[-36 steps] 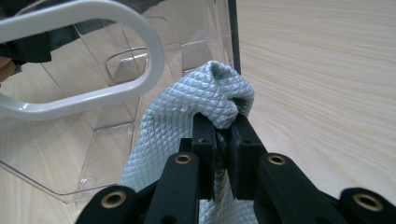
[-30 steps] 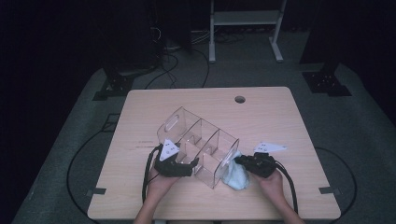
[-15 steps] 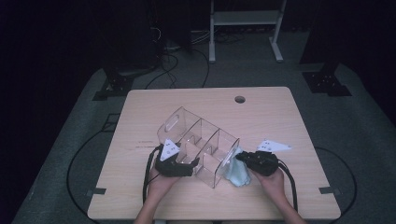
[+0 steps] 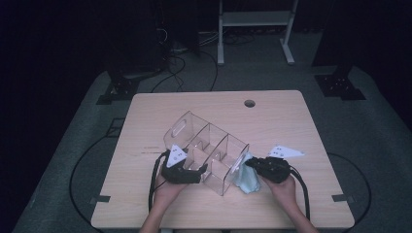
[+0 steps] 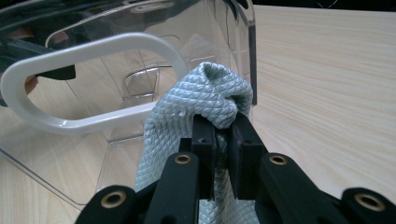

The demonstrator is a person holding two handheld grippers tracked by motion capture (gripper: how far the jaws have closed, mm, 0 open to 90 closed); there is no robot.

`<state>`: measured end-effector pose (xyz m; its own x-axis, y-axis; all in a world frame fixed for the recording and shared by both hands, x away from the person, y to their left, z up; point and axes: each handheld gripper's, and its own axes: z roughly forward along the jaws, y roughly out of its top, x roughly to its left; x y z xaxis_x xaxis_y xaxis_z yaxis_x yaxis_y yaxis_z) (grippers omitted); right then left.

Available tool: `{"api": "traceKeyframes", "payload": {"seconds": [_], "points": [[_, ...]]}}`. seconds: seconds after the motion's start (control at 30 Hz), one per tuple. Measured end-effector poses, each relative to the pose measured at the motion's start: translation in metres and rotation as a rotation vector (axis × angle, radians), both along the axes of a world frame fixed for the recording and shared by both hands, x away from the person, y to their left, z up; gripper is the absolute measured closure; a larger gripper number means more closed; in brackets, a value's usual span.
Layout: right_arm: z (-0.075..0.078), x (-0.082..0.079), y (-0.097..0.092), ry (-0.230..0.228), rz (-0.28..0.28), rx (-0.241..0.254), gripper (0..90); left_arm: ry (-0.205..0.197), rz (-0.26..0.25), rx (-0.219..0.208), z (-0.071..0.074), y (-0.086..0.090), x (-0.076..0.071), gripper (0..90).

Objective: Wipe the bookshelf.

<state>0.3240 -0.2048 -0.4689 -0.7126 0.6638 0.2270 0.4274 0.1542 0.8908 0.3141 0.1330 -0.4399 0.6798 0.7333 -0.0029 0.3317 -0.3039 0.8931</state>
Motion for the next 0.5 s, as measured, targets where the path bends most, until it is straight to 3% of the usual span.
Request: {"api": "traceKeyframes", "payload": {"seconds": [0.13, 0.33, 0.5], "points": [[-0.008, 0.001, 0.001, 0.027, 0.001, -0.010, 81.6, 0.000, -0.001, 0.000, 0.000, 0.000, 0.000, 7.1], [0.006, -0.006, 0.004, -0.027, 0.015, -0.013, 81.6, 0.001, -0.002, 0.001, 0.000, 0.000, 0.000, 7.1], [-0.004, -0.005, 0.005, 0.014, 0.025, -0.015, 81.5, 0.003, -0.001, 0.003, 0.000, 0.000, 0.000, 7.1]]}}
